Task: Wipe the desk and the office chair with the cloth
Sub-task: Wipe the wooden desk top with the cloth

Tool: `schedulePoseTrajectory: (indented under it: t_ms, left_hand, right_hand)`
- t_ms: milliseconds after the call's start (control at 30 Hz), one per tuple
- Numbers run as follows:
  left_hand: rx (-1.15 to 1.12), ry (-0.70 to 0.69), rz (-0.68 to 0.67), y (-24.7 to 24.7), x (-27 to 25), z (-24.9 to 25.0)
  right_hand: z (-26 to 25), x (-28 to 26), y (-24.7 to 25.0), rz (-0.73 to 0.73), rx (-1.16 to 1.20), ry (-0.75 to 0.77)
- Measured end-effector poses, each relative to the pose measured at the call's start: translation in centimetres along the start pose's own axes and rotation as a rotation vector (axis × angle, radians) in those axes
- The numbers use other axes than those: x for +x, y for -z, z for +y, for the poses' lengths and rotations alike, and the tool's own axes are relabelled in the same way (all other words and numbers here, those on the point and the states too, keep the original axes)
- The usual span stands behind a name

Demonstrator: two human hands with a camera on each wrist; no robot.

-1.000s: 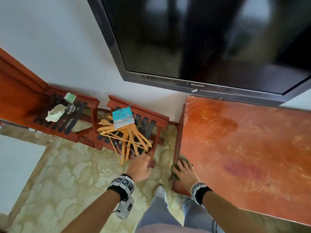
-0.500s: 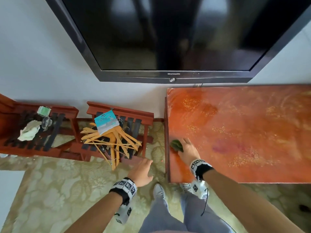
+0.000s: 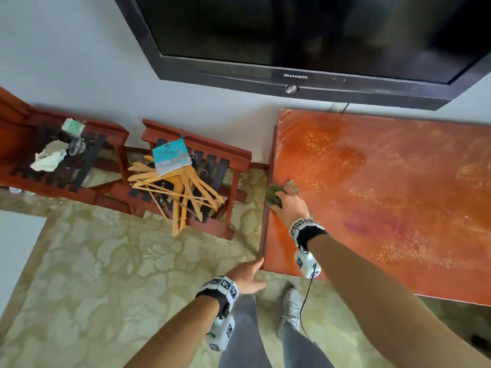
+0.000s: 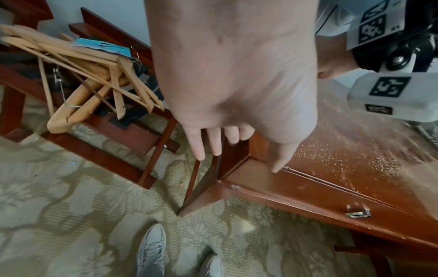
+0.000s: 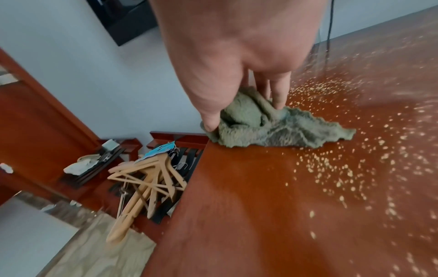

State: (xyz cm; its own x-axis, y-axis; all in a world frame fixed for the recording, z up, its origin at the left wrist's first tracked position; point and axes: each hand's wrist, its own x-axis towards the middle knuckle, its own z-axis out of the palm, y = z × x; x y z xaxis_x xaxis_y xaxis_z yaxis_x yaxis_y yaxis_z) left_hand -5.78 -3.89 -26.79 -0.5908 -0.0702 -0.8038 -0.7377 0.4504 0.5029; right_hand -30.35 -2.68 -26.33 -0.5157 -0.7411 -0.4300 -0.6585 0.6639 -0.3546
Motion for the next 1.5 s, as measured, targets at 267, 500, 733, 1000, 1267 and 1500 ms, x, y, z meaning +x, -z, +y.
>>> schedulePoseTrajectory:
  t_ms: [267,500,733,1000,1267,1500]
  left_hand:
    - [-0.11,0.081,0.013,-1.2,-0.5,-0.2]
    - [-0.126,0.169,0.1,-1.2,-2.8,-0.5]
    - [-0.146,0.094,0.251,-0.5,-2.7,1.9]
    - [-0.332,0.105,0.333,-1.3,0.6,3.5]
    - [-0.587,0.172,0.379,-1.6,1.1,4.2]
    - [-0.734,0.194,0.425,-2.0,2.3,3.7]
  right_hand:
    - [0.5,-6.9,-4.8,-0.102,-0.25,0.23]
    - [2.9,-15.3,-7.3,-0.235,-0.365,0.505]
    - [5.3,-16.7,-7.8,-0.19,-0.462,0.731]
    - [6.3,-13.4,-5.3,-0.271,-0.421,0.833]
    - [5.3,-8.5,-1.8,-0.138,-0.322,0.516]
    - [2.7,-5.3,-0.3,-0.116,-0.239,0.315]
